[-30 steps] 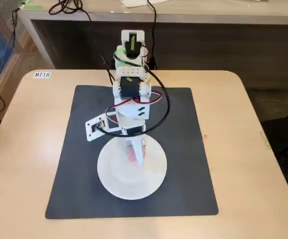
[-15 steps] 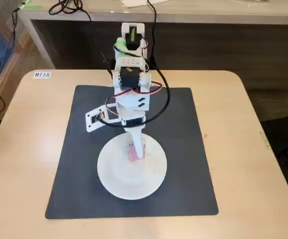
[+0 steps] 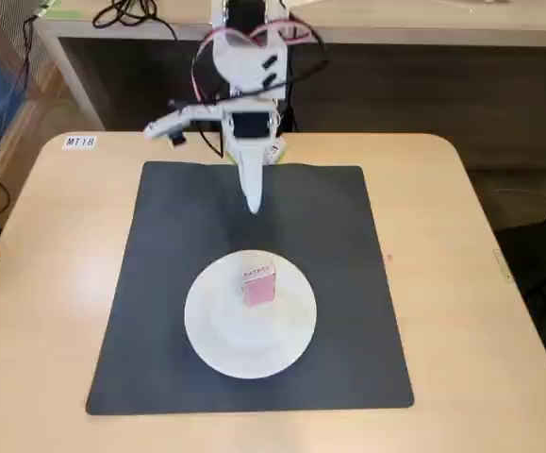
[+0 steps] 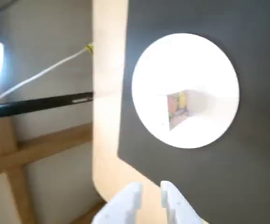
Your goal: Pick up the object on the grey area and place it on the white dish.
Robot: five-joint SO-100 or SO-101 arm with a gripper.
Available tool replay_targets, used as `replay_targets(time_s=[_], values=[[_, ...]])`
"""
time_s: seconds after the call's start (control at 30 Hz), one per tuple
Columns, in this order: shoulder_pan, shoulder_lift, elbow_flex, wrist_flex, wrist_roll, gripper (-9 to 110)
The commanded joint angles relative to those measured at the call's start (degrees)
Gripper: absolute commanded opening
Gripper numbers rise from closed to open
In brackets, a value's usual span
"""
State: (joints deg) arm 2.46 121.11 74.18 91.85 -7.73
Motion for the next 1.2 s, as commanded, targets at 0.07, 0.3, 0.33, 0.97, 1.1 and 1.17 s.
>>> replay_targets(time_s=[0.07, 0.3, 0.33, 0.97, 1.1, 1.17], values=[[-0.4, 27.1, 28.2, -14.4, 3.5, 0], [-0.8, 43.6, 55.1, -24.9, 5.4, 0], [-0.8, 45.8, 58.5, -26.2, 5.4, 0], [-2.6, 70.9, 97.8, -29.1, 6.3, 0], [-2.6, 70.9, 101.6, -29.0, 6.2, 0], [-3.0, 70.9, 103.2, -29.7, 5.9, 0]])
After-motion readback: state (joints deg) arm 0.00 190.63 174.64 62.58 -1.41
